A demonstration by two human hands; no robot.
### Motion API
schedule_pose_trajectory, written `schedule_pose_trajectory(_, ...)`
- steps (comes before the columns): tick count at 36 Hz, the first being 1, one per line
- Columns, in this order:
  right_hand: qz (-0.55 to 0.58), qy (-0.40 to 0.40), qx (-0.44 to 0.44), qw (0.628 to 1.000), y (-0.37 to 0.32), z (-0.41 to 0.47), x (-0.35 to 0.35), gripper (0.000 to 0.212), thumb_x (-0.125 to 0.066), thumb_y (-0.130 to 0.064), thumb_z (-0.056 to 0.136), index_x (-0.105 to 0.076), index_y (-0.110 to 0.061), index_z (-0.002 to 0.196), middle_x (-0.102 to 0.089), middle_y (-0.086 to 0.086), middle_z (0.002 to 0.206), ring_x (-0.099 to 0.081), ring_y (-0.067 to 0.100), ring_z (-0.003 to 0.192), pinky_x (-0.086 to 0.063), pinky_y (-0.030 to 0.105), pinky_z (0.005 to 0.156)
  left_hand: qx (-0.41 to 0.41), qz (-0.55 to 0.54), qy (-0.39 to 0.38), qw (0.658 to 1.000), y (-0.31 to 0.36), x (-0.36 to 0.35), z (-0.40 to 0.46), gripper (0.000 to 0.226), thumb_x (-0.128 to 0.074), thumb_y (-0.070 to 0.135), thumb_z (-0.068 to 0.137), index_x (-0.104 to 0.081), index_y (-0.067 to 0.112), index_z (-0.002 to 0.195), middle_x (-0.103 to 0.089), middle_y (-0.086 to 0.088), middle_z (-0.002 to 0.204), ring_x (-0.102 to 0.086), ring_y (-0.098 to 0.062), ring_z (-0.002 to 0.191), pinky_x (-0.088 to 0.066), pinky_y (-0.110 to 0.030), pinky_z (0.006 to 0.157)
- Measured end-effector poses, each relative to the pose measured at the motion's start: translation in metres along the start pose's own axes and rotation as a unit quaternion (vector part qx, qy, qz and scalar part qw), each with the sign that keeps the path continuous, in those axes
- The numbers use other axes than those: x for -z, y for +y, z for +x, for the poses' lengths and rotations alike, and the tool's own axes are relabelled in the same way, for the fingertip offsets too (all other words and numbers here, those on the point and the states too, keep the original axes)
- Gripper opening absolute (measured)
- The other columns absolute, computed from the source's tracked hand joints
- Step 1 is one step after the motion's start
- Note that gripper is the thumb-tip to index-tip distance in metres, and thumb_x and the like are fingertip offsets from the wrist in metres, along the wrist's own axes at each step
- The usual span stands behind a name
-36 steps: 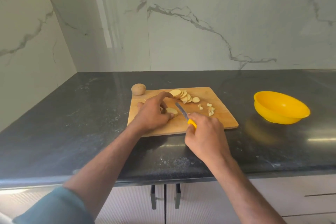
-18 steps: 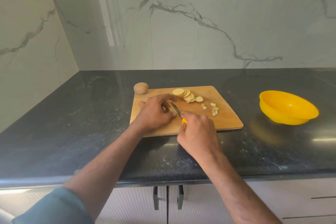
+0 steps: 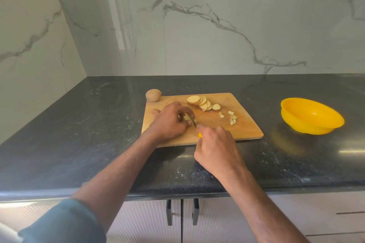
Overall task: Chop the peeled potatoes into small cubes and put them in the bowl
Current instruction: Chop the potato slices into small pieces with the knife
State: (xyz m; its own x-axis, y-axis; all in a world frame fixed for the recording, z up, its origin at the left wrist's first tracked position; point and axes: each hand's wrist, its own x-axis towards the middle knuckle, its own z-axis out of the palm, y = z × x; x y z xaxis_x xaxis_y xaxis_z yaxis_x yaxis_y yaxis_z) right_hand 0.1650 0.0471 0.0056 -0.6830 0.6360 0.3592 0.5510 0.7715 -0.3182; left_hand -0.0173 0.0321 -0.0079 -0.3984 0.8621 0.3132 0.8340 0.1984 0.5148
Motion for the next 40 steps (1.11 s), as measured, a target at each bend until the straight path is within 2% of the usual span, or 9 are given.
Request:
schedule_pose_trajectory(8, 0.019, 0.005, 0.0, 1.0, 0.009, -0.023, 0.013, 0.031, -0.057, -0.012, 0.091, -0.068, -0.019, 0.12, -0.073, 0.004, 0.089, -0.053, 0.017, 0.066, -0.038, 0.022, 0.059, -0.008, -0.001, 0.004, 1.0, -0.001, -0.001, 0.0, 0.014, -0.073, 0.033, 0.088, -0.073, 0.04, 0.1, -0.056, 0.012, 0.096, -0.052, -0.008, 0.089, -0.035, -0.047, 0.093)
schedule_pose_trajectory(11, 0.025, 0.029, -0.022, 0.999, 0.015, -0.026, 0.019, 0.031, -0.061, -0.014, 0.087, -0.073, -0.019, 0.116, -0.077, 0.002, 0.092, -0.067, 0.021, 0.073, -0.051, 0.026, 0.062, -0.006, -0.007, 0.009, 1.0, -0.001, -0.001, -0.001, 0.015, -0.073, 0.033, 0.089, -0.072, 0.04, 0.102, -0.057, 0.013, 0.099, -0.054, -0.007, 0.091, -0.035, -0.047, 0.093)
schedule_pose_trajectory(14, 0.039, 0.076, -0.041, 0.995, 0.02, -0.026, 0.022, 0.033, -0.065, -0.012, 0.084, -0.075, -0.017, 0.114, -0.077, 0.001, 0.092, -0.071, 0.022, 0.077, -0.054, 0.025, 0.066, 0.0, -0.022, 0.016, 1.0, 0.0, 0.001, -0.004, 0.026, -0.074, 0.033, 0.087, -0.068, 0.042, 0.11, -0.061, 0.014, 0.1, -0.056, -0.005, 0.09, -0.036, -0.047, 0.096)
schedule_pose_trajectory(17, 0.042, 0.092, -0.043, 0.994, 0.02, -0.018, 0.019, 0.035, -0.064, -0.01, 0.081, -0.074, -0.016, 0.115, -0.077, 0.003, 0.094, -0.072, 0.027, 0.081, -0.06, 0.036, 0.071, 0.009, -0.065, 0.028, 0.997, -0.001, 0.004, -0.006, 0.037, -0.077, 0.038, 0.079, -0.065, 0.044, 0.114, -0.065, 0.014, 0.093, -0.058, -0.003, 0.083, -0.045, -0.047, 0.095)
schedule_pose_trajectory(22, 0.032, 0.077, -0.033, 0.996, 0.011, -0.001, 0.005, 0.038, -0.059, -0.013, 0.083, -0.072, -0.019, 0.118, -0.077, 0.004, 0.099, -0.071, 0.029, 0.087, -0.059, 0.037, 0.078, 0.028, -0.109, 0.055, 0.992, -0.006, 0.004, -0.004, 0.042, -0.084, 0.032, 0.071, -0.072, 0.026, 0.11, -0.069, 0.01, 0.082, -0.063, -0.007, 0.078, -0.057, -0.042, 0.082)
schedule_pose_trajectory(26, 0.035, 0.073, -0.024, 0.996, 0.003, 0.01, -0.008, 0.036, -0.059, -0.014, 0.088, -0.069, -0.019, 0.121, -0.076, 0.004, 0.096, -0.07, 0.026, 0.084, -0.045, 0.023, 0.063, 0.033, -0.105, 0.057, 0.992, -0.007, 0.003, -0.004, 0.039, -0.084, 0.037, 0.069, -0.073, 0.029, 0.106, -0.069, 0.012, 0.081, -0.064, -0.007, 0.08, -0.055, -0.046, 0.086)
schedule_pose_trajectory(31, 0.029, 0.071, -0.023, 0.997, 0.001, 0.014, -0.016, 0.036, -0.058, -0.016, 0.088, -0.068, -0.021, 0.122, -0.075, 0.006, 0.094, -0.069, 0.029, 0.083, -0.055, 0.034, 0.07, 0.032, -0.098, 0.055, 0.993, -0.008, 0.002, -0.004, 0.036, -0.08, 0.042, 0.067, -0.072, 0.035, 0.102, -0.068, 0.013, 0.078, -0.064, -0.007, 0.08, -0.054, -0.05, 0.087)
schedule_pose_trajectory(36, 0.028, 0.07, -0.015, 0.997, 0.002, 0.014, -0.018, 0.037, -0.059, -0.017, 0.089, -0.067, -0.02, 0.125, -0.075, 0.004, 0.097, -0.07, 0.025, 0.085, -0.054, 0.03, 0.071, 0.029, -0.092, 0.049, 0.994, -0.009, 0.001, -0.003, 0.038, -0.077, 0.043, 0.068, -0.071, 0.035, 0.105, -0.068, 0.014, 0.078, -0.064, -0.005, 0.081, -0.054, -0.048, 0.088)
schedule_pose_trajectory(40, 0.021, 0.063, -0.016, 0.998, 0.001, 0.013, -0.017, 0.037, -0.058, -0.017, 0.089, -0.066, -0.021, 0.125, -0.075, 0.006, 0.096, -0.07, 0.028, 0.085, -0.056, 0.034, 0.073, 0.031, -0.089, 0.054, 0.994, -0.01, 0.001, -0.002, 0.038, -0.079, 0.039, 0.071, -0.071, 0.035, 0.108, -0.068, 0.015, 0.078, -0.064, -0.004, 0.081, -0.053, -0.049, 0.088)
